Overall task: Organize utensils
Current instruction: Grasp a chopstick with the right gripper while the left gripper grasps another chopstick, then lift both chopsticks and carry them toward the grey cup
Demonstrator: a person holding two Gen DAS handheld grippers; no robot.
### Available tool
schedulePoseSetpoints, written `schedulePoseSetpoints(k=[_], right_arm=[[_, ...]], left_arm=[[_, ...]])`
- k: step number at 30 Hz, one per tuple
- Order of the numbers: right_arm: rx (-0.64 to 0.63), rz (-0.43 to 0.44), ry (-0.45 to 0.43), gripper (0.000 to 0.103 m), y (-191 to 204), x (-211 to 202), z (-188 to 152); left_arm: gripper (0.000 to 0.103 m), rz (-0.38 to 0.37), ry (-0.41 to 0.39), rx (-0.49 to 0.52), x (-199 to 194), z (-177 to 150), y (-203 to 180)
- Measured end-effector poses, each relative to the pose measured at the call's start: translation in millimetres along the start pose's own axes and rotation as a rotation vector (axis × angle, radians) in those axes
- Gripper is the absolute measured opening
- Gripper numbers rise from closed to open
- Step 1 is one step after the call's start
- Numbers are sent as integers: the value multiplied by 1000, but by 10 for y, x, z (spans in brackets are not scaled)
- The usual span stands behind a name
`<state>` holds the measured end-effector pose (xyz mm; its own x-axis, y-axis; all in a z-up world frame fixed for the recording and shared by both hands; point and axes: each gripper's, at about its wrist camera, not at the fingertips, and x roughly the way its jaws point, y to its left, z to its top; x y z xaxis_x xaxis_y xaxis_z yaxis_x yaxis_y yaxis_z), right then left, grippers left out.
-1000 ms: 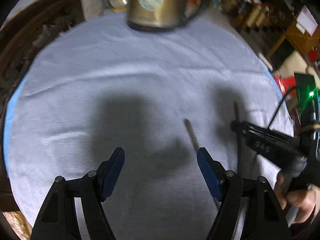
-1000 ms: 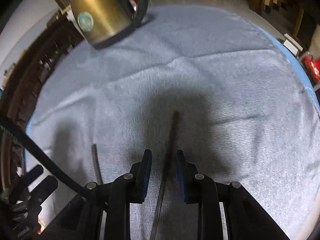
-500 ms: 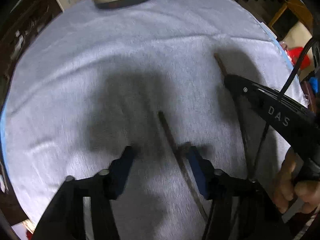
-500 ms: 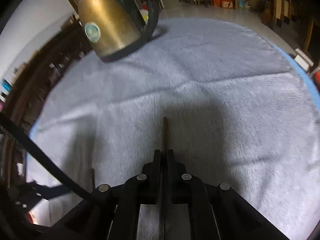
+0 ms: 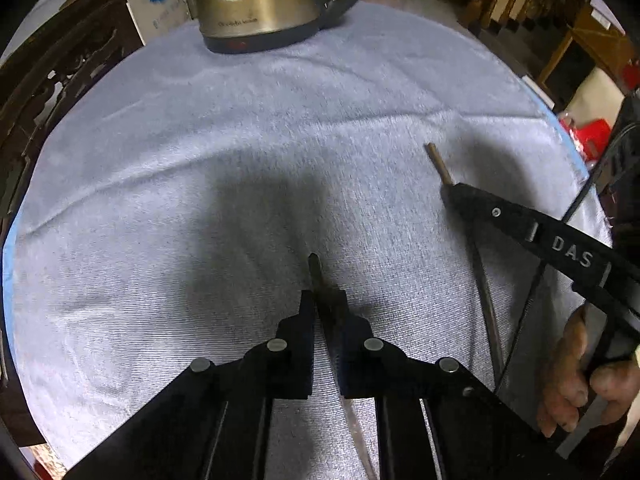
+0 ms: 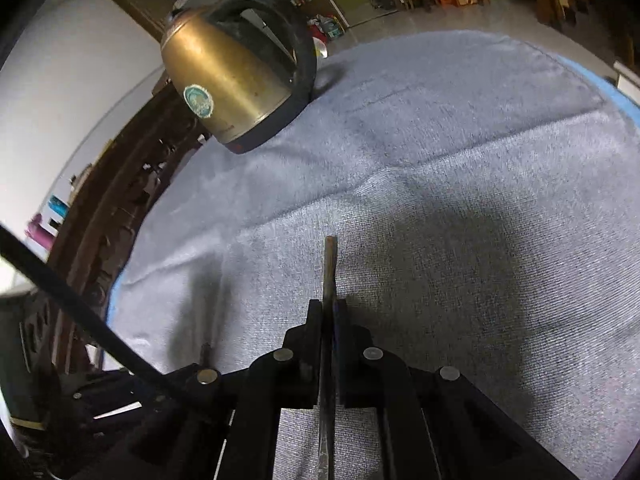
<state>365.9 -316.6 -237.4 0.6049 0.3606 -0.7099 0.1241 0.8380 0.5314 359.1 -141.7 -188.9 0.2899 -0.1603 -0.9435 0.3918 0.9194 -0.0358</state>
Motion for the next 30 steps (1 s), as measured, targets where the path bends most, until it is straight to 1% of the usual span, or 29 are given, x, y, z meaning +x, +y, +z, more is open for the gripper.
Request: schedulePoseSetpoints(k=[5, 8, 9, 11, 14, 17, 19, 21, 23, 26, 30], right_arm=[[40, 89, -6, 6, -48, 23, 12], [28, 144, -62, 6, -12, -65, 16], [20, 158, -86, 6, 9, -99, 16], [13, 176, -96, 6, 35, -101, 10], [8, 205, -118, 6, 55, -112, 7], [-7, 267, -199, 6, 92, -260, -2], [-22, 290, -253, 6, 114, -338, -18], [-20, 299, -282, 6, 117, -368, -31], [-13, 290, -303, 6, 102, -383, -49], [-7, 281, -347, 6, 88, -445, -77], [0, 263, -380, 6, 131, -596, -151]], left_arm=[[6, 14, -76, -7, -281, -13, 83], [6, 21, -128, -8, -456, 4, 177], [6, 19, -136, -9, -466, 28, 152], [6, 11, -161, -17, -504, 28, 195], [6, 28, -210, -14, -624, 26, 220], [6, 46, -277, -24, -859, 29, 287], [6, 64, -328, -40, -971, 25, 319], [6, 71, -374, -67, -1108, -21, 385], [6, 84, -411, -83, -1195, -75, 457], [6, 128, -455, -99, -1341, -190, 603], [6, 155, -506, -133, -1566, -379, 838]])
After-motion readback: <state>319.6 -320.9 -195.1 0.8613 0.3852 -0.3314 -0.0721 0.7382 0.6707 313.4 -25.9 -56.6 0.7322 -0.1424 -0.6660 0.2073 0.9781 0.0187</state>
